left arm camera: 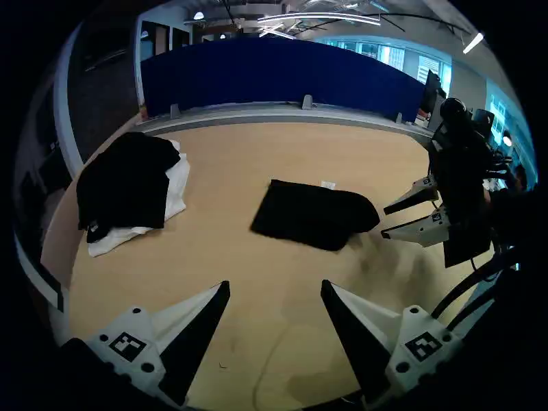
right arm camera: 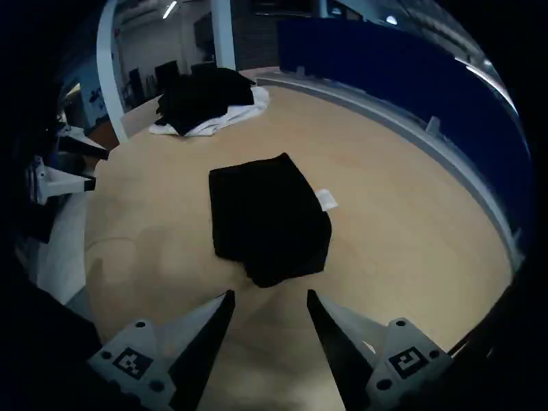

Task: Fold towel

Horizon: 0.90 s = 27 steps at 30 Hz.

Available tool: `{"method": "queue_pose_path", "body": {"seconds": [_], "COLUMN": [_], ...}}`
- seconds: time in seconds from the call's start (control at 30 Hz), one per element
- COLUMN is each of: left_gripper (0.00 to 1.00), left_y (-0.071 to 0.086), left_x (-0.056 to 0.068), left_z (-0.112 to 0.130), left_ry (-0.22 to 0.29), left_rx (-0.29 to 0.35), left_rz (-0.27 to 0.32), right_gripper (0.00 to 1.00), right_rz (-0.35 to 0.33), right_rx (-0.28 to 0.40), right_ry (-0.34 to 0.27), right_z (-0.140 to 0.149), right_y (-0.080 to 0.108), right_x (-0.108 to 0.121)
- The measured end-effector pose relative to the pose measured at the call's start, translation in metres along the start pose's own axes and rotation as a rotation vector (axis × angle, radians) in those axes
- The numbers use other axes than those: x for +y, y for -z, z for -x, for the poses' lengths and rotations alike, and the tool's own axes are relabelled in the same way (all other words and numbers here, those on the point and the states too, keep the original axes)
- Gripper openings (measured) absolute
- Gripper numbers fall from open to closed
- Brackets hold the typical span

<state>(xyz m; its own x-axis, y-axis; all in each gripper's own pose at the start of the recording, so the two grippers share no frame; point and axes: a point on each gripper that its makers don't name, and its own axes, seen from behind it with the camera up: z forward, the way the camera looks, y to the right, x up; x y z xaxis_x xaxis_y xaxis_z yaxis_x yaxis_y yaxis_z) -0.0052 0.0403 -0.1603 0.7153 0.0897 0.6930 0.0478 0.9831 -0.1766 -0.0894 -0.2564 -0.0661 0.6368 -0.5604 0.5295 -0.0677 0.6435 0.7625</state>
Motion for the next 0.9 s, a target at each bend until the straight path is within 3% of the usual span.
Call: {"method": "queue_pose_path", "body": {"seconds": [0.2, 0.4, 0.63, 0.9], "left_gripper": [0.99, 0.99, 0.99, 0.99], "left_y": [0.001, 0.001, 0.001, 0.0], "left_x": [-0.001, -0.002, -0.004, -0.005], "left_z": [0.0, -0.001, -0.001, 0.0], "left_ry": [0.006, 0.004, 0.003, 0.001], "left_rx": [0.0, 0.002, -0.001, -0.003], "left_rz": [0.0, 0.002, 0.002, 0.003], "right_gripper": [0.78, 0.72, 0.42, 0.33], "right_rz": [-0.009, -0.01, -0.008, -0.016], "right_rx": [0.027, 0.01, 0.005, 0.017], "right_ry": [-0.116, -0.166, -0.216, -0.223], "right_z": [-0.009, -0.007, -0.007, -0.011], "right_y": [-0.008, -0.018, -0.026, -0.025], "right_x": [-0.008, -0.01, -0.009, -0.009]}}
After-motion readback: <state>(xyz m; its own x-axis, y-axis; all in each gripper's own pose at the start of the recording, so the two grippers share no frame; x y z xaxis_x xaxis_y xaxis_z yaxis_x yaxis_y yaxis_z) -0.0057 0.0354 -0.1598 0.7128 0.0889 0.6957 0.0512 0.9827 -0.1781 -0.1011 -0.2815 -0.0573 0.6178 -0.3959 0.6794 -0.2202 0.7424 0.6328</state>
